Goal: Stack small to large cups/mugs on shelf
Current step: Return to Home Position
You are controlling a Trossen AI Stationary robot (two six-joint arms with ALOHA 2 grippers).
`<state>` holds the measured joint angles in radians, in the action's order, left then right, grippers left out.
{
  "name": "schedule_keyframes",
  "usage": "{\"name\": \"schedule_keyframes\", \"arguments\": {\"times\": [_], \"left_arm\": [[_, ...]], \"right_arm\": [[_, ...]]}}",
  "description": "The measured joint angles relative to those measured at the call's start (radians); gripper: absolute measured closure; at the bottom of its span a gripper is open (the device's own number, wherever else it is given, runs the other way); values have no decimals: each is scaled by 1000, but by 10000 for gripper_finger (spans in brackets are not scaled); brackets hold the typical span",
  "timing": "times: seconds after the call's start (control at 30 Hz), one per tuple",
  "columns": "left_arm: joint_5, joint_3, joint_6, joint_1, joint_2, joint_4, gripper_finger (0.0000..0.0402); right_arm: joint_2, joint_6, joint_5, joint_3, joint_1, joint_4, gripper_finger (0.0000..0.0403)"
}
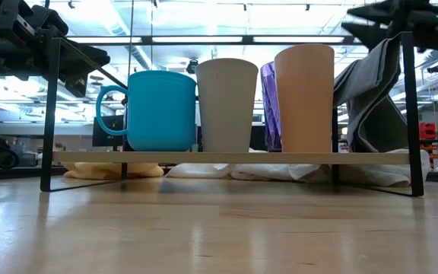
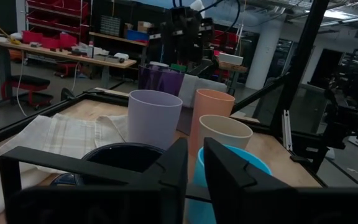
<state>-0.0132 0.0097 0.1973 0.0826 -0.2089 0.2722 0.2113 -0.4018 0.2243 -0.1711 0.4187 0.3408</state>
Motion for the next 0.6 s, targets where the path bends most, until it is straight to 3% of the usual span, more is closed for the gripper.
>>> {"name": "schedule_keyframes", "arguments": {"times": [0.17, 0.47, 0.6], "left_arm": [[0, 0, 0, 0, 0, 0, 350], [0, 0, 0, 0, 0, 0, 342], [0, 0, 0, 0, 0, 0, 338]], "right_arm": [[44, -9, -51, 0, -21, 118, 266], [222, 40, -68, 0, -71, 138, 266], [229, 69, -70, 0, -74, 149, 266]]}}
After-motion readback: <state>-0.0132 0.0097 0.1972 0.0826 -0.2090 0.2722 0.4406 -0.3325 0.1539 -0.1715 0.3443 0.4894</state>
